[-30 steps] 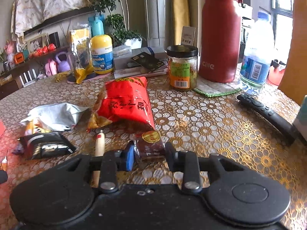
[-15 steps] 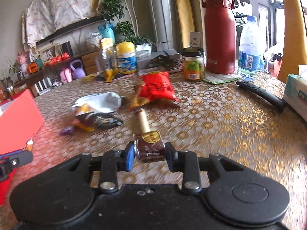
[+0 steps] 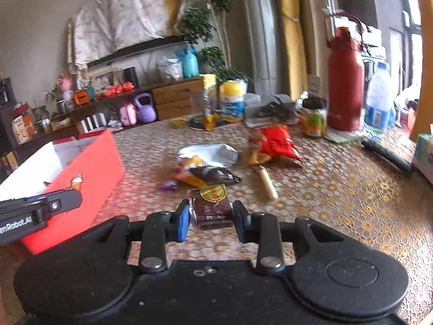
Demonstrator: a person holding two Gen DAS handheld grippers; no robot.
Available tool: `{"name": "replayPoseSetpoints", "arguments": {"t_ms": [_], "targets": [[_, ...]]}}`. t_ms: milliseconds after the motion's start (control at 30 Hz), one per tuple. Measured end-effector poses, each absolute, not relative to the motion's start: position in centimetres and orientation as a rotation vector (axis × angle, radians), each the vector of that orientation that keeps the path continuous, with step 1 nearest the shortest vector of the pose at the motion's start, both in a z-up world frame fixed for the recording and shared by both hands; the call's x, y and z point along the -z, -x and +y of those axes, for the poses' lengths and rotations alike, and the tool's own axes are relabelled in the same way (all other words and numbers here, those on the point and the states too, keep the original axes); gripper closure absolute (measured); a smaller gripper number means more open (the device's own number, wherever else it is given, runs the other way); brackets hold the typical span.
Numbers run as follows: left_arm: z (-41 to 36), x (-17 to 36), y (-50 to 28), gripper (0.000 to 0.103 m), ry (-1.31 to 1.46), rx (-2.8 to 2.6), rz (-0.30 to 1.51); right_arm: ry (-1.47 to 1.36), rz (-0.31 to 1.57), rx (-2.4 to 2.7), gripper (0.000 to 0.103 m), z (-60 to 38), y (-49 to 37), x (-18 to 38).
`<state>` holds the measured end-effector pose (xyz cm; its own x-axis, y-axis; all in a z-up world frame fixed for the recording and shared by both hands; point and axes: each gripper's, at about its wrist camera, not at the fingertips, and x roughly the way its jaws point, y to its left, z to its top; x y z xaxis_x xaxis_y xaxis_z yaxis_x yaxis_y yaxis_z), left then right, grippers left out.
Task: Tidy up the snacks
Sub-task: 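Carry candy packet in left tool toward box while right tool carries chocolate bar, then lower candy packet into box and open left tool while right tool releases chocolate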
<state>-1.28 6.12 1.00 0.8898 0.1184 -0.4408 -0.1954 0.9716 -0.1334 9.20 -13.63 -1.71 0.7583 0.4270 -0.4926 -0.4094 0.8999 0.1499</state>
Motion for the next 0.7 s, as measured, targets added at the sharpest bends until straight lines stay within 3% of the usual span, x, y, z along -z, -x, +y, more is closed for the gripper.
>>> {"name": "replayPoseSetpoints", "arguments": {"t_ms": [700], "targets": [[10.6, -1.9, 4.7, 0.085, 0.222, -0.264, 0.393, 0.016, 0.483, -0.595, 0.072, -8.3, -4.4, -1.0]]}}
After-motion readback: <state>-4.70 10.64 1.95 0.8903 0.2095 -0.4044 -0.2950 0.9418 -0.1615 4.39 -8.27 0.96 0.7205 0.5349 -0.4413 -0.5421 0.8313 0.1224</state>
